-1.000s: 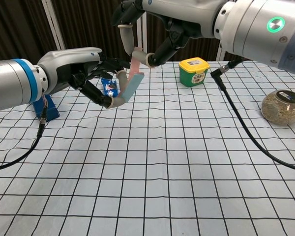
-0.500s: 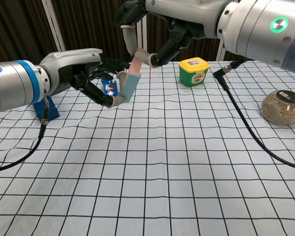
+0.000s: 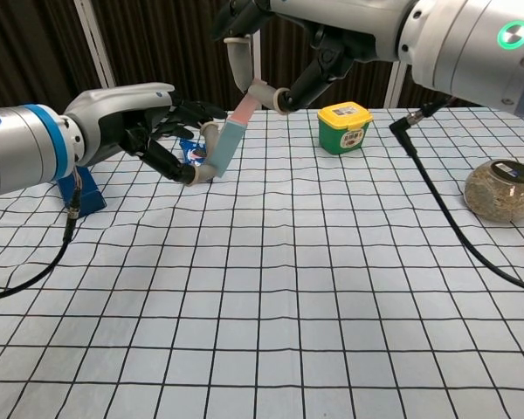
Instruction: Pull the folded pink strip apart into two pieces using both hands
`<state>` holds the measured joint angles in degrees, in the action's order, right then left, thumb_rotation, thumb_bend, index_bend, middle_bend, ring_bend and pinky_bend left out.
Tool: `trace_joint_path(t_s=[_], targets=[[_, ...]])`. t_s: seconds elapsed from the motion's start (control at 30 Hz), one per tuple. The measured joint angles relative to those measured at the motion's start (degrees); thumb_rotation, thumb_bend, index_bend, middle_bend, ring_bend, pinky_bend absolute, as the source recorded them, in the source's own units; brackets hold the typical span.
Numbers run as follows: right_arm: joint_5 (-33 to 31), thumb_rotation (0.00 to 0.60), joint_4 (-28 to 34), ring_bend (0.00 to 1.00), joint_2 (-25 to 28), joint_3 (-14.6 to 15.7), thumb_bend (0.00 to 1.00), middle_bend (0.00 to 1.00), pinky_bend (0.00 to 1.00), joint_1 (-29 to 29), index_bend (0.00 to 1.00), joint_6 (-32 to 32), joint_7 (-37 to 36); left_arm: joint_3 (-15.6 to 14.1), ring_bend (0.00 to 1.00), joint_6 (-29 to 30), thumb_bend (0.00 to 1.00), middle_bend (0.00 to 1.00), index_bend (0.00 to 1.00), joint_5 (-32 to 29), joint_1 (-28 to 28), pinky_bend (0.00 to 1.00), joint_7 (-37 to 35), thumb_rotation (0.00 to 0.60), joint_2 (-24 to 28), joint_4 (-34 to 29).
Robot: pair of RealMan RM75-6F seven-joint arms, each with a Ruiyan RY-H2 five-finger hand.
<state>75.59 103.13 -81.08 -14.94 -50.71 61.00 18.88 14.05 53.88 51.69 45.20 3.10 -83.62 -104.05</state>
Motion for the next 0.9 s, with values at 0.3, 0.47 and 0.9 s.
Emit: trace_joint_path(t_s=[0.3, 0.47, 0.9], targets=[[0.86, 0.6, -0.37, 0.0, 2.79, -0.02, 0.43, 0.16, 0.0, 1.21, 0.71, 0.66, -1.67, -0.33, 0.0, -0.89, 0.54, 0.0, 0.77, -0.23, -0.7, 0.0, -1.86, 0.6, -0.09, 3.21], [1.74, 0.6, -0.73, 0.0, 5.21, 0.29, 0.43, 0.16, 0.0, 2.54, 0.71, 1.26, -3.61, -0.72, 0.0, -1.47, 0.54, 0.0, 0.77, -0.03, -1.43, 0.0, -3.06, 0.6, 0.28, 5.19], [4.24, 0.6, -5.41, 0.0, 10.71, 4.15, 0.43, 0.16, 0.0, 7.93, 0.7, 2.85, -9.26, -3.73, 0.0, -0.86, 0.54, 0.0, 0.76, 6.98, -5.45, 0.0, -5.71, 0.6, 4.41, 10.49]])
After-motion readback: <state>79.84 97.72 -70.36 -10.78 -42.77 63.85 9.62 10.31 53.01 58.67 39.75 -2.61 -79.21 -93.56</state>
